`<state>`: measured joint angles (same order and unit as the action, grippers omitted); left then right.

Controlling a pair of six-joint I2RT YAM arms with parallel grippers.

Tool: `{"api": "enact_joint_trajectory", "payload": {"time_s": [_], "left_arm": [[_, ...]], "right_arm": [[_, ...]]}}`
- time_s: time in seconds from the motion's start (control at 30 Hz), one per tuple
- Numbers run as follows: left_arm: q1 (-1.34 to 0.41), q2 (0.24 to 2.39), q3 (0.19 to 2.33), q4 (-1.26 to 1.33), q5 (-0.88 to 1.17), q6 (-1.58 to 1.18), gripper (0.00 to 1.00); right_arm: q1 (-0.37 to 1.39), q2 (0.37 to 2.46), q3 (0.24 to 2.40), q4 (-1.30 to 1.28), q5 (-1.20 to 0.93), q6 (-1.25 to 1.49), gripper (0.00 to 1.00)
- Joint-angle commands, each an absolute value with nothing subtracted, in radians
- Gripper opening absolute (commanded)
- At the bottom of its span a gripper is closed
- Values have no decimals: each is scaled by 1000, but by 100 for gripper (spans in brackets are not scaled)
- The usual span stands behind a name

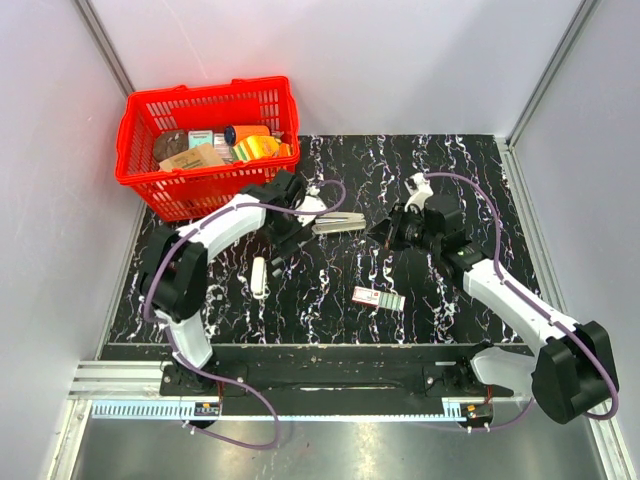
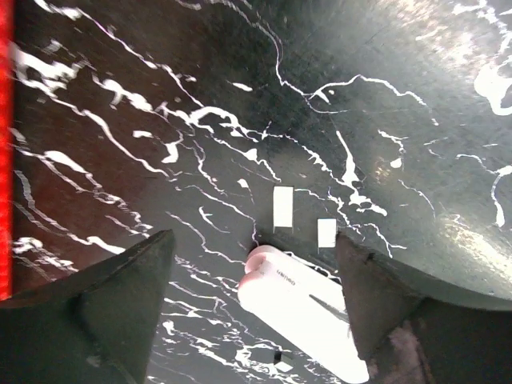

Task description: Unload the staples from the stapler

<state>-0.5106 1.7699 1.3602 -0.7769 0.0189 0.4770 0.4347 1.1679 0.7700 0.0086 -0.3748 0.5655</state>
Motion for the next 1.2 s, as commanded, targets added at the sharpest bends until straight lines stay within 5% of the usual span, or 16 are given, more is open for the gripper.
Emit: {"api": "enact_joint_trajectory", "payload": {"time_s": [0.0,0.43,0.87,1.17], "left_arm": [[-499,1815,1374,-752,-5,459,81],[-480,1947,1396,-776,74,480,65],[-451,1993,1411,-778,112,465,38],[-453,1965,1355,-784,120,456,36]], "right_arm": [[446,1146,776,17,-347,535,8],[446,1180,764,55,-359,535,0],[446,1193,764,74,-373,540,0],[446,1190,765,61,-367,532,0]]}}
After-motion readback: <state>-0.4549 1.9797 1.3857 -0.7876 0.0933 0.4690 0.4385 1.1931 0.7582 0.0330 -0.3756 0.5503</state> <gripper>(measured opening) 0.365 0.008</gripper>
